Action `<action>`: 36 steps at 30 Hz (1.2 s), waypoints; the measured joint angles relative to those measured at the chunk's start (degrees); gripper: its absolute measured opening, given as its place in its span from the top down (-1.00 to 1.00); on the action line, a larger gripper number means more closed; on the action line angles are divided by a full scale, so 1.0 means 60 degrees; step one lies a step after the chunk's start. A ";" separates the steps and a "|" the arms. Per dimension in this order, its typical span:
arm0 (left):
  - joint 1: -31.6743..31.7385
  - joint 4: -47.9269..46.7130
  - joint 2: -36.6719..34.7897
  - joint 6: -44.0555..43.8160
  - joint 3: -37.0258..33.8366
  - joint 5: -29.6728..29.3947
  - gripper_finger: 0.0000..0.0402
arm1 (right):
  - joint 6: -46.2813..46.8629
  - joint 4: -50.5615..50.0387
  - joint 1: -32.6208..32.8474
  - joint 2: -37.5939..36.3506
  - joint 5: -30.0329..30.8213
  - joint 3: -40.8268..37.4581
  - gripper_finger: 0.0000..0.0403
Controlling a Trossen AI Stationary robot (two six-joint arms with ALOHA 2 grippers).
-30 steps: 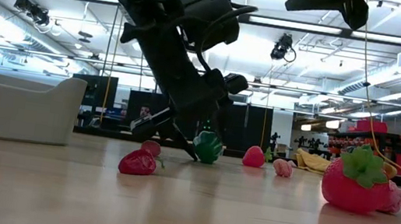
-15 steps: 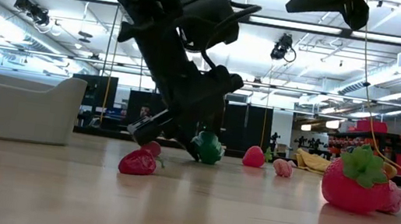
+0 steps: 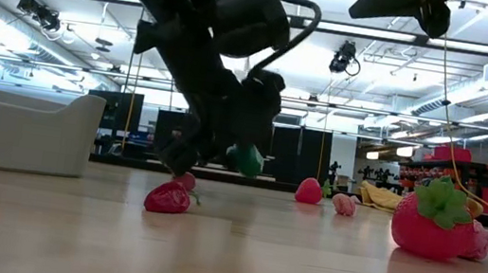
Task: Pick and placing Produce into tupperware
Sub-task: Put the green bell pepper into the gray bin
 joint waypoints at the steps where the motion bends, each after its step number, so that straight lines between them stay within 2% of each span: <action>1: -0.0018 0.0000 0.0000 -0.0002 0.0000 -0.0381 0.02 | 0.0009 -0.0006 0.0000 0.0000 0.0000 0.0000 0.98; 6: -0.0027 0.0007 0.0000 0.0068 0.0000 -0.2006 -0.01 | 0.0172 -0.0105 0.0000 0.0000 0.0000 0.0000 0.98; 12: -0.0023 -0.0036 -0.0004 0.0536 0.0011 -0.5206 0.01 | 0.0239 -0.0117 0.0026 0.0000 -0.0027 0.0000 0.98; 13: -0.0023 -0.0165 -0.0026 0.0508 0.0018 -0.5493 0.03 | 0.0239 -0.0117 0.0058 0.0000 -0.0050 0.0000 0.98; 22: -0.0009 -0.2504 -0.0713 -0.1022 0.0025 -0.5604 -0.04 | 0.0494 -0.0226 0.0542 0.0000 -0.0066 0.0000 0.98; 26: -0.0009 -0.4195 -0.1268 -0.2492 0.0025 -0.5563 -0.02 | 0.0943 -0.0402 0.0779 0.0000 -0.0064 0.0000 0.98; 29: -0.0076 -0.5789 -0.1779 -0.4135 0.0025 -0.5334 0.01 | 0.1543 -0.0807 0.0987 0.0041 0.0034 0.0000 0.98; 31: -0.0188 -0.6901 -0.2151 -0.5579 0.0025 -0.4386 0.02 | 0.1959 -0.1062 0.1114 0.0112 0.0165 0.0000 0.98; 36: -0.0555 -0.9714 -0.3008 -1.0145 0.0025 -0.0329 -0.02 | 0.2630 -0.1284 0.1217 0.0272 0.0242 0.0000 0.97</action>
